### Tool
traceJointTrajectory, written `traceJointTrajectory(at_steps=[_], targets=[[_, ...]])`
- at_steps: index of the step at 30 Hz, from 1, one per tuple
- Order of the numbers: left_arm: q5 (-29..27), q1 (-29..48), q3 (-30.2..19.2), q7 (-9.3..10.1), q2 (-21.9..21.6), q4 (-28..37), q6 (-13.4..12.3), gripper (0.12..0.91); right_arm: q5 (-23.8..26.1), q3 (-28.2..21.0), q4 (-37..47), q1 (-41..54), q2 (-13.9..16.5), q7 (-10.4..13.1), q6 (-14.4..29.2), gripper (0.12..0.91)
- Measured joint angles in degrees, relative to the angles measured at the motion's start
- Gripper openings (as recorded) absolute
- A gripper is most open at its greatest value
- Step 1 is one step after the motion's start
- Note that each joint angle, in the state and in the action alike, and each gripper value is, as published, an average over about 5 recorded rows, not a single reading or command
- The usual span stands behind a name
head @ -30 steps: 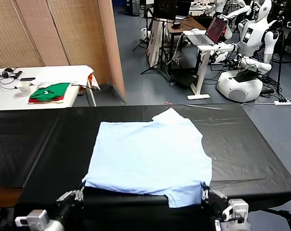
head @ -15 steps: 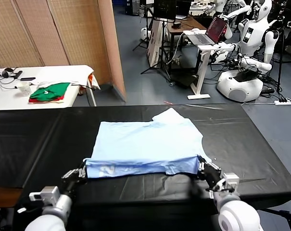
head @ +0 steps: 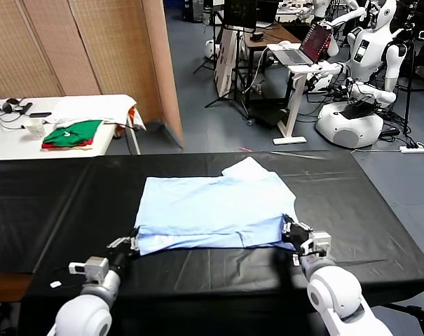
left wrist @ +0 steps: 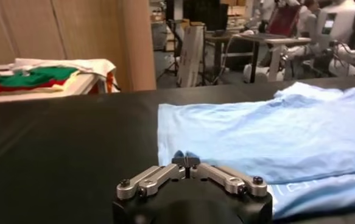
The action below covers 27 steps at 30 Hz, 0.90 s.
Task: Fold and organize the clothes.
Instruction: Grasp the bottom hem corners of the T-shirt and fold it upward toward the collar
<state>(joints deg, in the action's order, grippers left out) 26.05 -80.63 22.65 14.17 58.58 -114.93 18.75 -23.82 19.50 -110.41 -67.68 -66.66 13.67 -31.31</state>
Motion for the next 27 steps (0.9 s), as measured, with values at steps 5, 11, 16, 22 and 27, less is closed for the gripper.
traceJointTrajectory(at_steps=[5, 11, 16, 22, 27], targets=[[-0.16, 2.42, -1.47, 0.02, -1.36, 1.86, -0.32, 0.146, 0.76, -0.52, 1.48, 1.14, -0.40, 0.05, 0.11, 0.141], [-0.22, 4.85, -2.61, 0.14, -2.19, 3.72, -0.49, 0.146, 1.51, -1.16, 2.98, 2.37, -0.80, 0.00, 0.37, 0.141], [-0.37, 5.68, -2.87, 0.23, -2.27, 4.60, -0.60, 0.146, 1.47, -1.70, 3.59, 3.22, -0.78, -1.16, 0.25, 0.143], [-0.56, 5.34, -2.53, 0.49, -1.95, 4.43, -0.38, 0.172, 0.38, -0.76, 1.51, 1.70, 0.31, -3.08, -1.96, 0.335], [-0.33, 3.81, -1.49, 0.46, -1.76, 2.50, 0.33, 0.435, -0.46, 1.06, -2.35, -1.45, 1.57, -3.43, -4.17, 0.638]])
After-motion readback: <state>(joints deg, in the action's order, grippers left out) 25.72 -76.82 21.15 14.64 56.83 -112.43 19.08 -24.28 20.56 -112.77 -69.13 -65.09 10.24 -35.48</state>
